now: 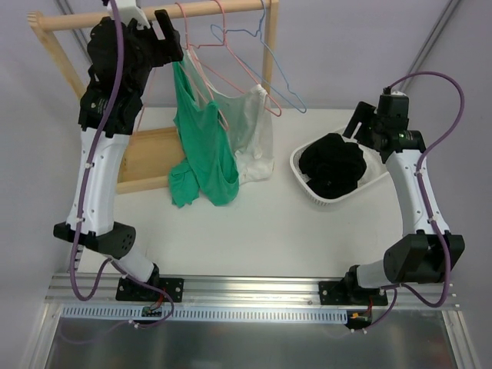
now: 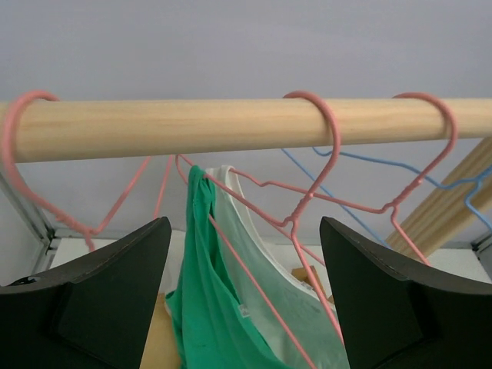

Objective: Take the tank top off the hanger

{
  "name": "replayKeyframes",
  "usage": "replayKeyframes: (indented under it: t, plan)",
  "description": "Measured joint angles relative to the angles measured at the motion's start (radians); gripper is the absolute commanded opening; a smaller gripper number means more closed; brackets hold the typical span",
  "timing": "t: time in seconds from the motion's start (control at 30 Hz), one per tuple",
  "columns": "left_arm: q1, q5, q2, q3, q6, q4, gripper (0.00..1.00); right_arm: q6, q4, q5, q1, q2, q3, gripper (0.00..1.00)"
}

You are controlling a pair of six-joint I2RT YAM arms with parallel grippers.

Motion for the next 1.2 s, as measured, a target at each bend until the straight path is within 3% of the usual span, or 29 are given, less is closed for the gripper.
replayKeyframes:
  t: [0.2, 0.33, 0.93, 1.2]
  plan:
    - [0.0, 0.013, 0.098, 0.004, 0.001, -0.001, 0.92, 0.005, -0.001, 0.004, 0.004, -0.028, 0.0, 0.81]
    - [0.0, 0.029, 0.122, 0.005, -0.001, -0.001, 0.93, 0.011, -0.003, 0.01, 0.006, -0.037, 0.0, 0.82]
    - [-0.025, 0.031, 0.186, 0.022, -0.037, 0.037, 0.91, 0.025, -0.005, 0.011, 0.006, -0.039, 0.0, 0.82]
    - [-0.027, -0.003, 0.208, 0.021, -0.055, 0.038, 0.78, 0.025, -0.005, 0.011, 0.006, -0.068, -0.01, 0.82]
